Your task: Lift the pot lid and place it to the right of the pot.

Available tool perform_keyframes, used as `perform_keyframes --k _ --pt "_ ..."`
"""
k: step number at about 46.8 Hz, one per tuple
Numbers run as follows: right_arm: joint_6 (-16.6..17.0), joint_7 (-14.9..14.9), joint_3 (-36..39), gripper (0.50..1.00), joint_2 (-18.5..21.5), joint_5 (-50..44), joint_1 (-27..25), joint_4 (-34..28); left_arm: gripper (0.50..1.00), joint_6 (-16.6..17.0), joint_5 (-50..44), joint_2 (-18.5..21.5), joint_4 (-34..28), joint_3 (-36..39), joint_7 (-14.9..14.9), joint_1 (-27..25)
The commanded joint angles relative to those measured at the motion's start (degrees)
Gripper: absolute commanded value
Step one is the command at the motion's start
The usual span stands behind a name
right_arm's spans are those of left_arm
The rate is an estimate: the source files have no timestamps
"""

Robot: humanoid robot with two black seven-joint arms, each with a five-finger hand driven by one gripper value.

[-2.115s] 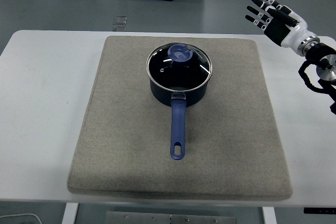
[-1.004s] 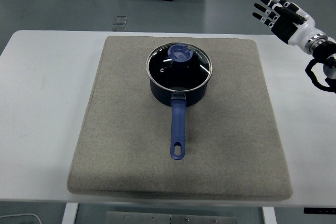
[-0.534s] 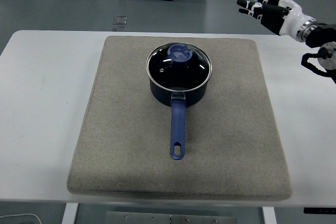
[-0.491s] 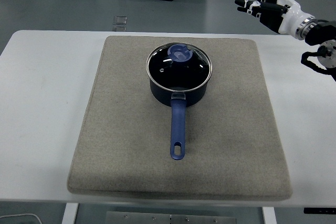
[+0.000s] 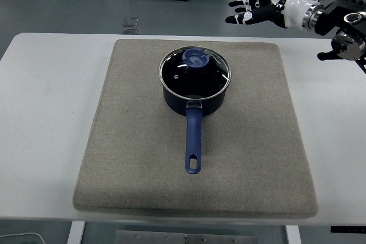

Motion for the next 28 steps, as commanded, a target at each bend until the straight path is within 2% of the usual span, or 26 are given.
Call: perform_keyframes --k 1,19,28 --pt "1.4 0.2 -1.5 0.913 0.5 -3.4 1.6 0.0 1.0 0.0 0.0 0.0 0.0 0.0 0.0 0.0" --pt "5.8 0.3 -11.5 0.913 1.0 -12.7 10.2 4.8 1.0 0.0 0.0 0.0 0.0 0.0 0.0 0.0" --pt "8.1 0.3 -13.0 0.913 3.1 -18.6 12.1 6.0 1.0 0.0 0.0 0.0 0.0 0.0 0.0 0.0"
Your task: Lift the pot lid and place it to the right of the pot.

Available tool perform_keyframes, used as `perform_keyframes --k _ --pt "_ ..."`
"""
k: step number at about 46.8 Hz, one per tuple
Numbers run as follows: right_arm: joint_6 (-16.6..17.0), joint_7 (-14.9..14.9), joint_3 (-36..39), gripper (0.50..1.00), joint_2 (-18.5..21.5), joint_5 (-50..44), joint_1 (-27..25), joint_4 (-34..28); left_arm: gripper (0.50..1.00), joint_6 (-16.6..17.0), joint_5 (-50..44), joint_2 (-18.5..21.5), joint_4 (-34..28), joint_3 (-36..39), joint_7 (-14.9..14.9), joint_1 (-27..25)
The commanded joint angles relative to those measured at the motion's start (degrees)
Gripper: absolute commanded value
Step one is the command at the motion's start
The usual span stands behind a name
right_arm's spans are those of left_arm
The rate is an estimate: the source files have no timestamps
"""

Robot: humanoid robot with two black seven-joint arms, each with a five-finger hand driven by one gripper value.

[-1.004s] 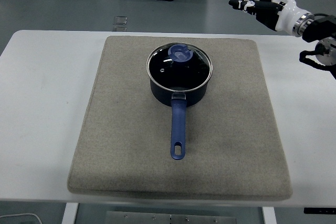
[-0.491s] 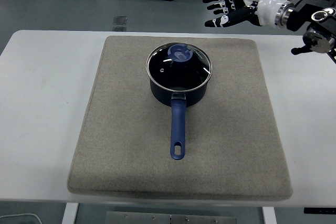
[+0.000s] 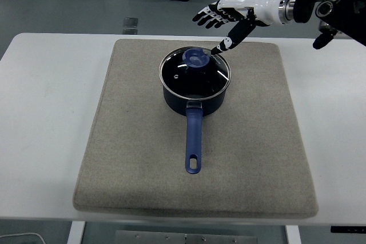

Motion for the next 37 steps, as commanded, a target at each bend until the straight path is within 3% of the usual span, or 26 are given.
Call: perform_keyframes --k 1,15,37 --pt "0.5 0.0 -0.6 0.913 1.4 -2.4 0.7 0.8 1.0 0.0 0.0 0.0 0.0 0.0 0.0 0.0" --pt "0.2 -0.1 -5.1 0.913 3.3 -4.3 4.4 1.8 1.0 0.0 0.0 0.0 0.0 0.0 0.0 0.0" --pt "-1.2 -0.2 -6.9 0.911 6.0 -10.9 4.4 1.8 1.0 0.0 0.0 0.0 0.0 0.0 0.0 0.0"
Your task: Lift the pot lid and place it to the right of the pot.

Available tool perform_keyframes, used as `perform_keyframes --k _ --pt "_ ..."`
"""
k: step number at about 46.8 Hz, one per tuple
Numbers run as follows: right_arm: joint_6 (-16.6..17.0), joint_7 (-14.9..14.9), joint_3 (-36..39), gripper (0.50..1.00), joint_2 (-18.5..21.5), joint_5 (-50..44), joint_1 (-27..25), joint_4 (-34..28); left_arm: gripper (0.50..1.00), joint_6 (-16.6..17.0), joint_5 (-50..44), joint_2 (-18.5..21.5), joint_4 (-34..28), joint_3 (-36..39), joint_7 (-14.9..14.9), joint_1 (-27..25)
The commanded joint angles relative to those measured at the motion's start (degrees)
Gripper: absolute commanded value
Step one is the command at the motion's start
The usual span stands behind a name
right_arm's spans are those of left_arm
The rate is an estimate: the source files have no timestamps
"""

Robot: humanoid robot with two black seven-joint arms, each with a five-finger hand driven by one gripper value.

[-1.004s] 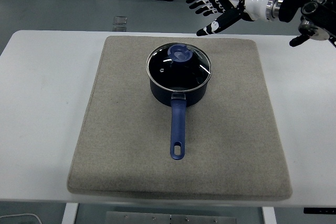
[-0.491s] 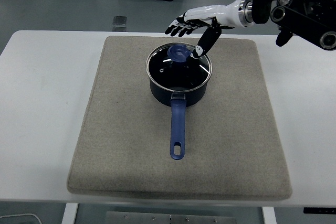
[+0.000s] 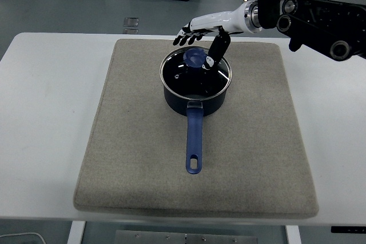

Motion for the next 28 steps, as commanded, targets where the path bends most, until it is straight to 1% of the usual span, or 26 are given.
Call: perform_keyframes --k 1,11,28 --pt "-0.2 0.0 -0.3 0.911 0.1 -0.9 -0.2 -0.1 1.0 0.0 0.0 0.0 0.0 0.0 0.0 0.0" --pt "-0.9 0.0 -0.3 0.907 0.0 -2.2 -0.2 -0.1 1.0 0.0 0.0 0.0 0.0 0.0 0.0 0.0" --pt "-0.9 0.0 -0.9 0.903 -0.2 -2.6 -0.3 -0.2 1.0 0.0 0.0 0.0 0.0 0.0 0.0 0.0"
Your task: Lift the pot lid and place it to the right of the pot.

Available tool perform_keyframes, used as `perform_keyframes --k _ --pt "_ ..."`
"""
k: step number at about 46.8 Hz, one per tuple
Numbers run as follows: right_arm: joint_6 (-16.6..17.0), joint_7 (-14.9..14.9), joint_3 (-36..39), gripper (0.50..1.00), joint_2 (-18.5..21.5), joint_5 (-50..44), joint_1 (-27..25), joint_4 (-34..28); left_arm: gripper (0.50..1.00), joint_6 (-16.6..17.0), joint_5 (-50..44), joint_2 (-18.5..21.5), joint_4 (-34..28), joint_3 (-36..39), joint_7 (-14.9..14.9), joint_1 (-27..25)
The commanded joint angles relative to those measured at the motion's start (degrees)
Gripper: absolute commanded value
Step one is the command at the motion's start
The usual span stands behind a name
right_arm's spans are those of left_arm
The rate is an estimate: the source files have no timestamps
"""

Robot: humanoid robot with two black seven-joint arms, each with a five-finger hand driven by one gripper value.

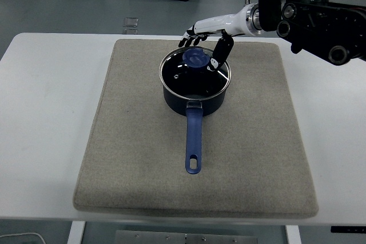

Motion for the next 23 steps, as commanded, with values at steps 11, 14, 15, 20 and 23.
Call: perform_keyframes --k 11,14,15,20,23 --pt "0.0 0.0 -0.1 0.895 -0.4 0.0 0.1 -0.1 1.0 0.0 0.0 0.0 0.0 0.0 0.0 0.0" --pt "0.0 0.0 -0.1 0.875 -0.4 0.0 0.1 -0.1 1.0 0.0 0.0 0.0 0.0 0.0 0.0 0.0" --pt "0.0 0.0 -0.1 0.87 -0.4 -0.1 0.1 -0.1 1.0 0.0 0.0 0.0 0.0 0.0 0.0 0.0" --pt "0.1 0.0 -0.1 0.854 -0.3 -0.1 0.1 -0.1 1.0 0.0 0.0 0.0 0.0 0.0 0.0 0.0" --pt "0.1 0.0 -0.1 0.838 -0.2 -0.1 0.1 -0.1 1.0 0.0 0.0 0.0 0.0 0.0 0.0 0.0"
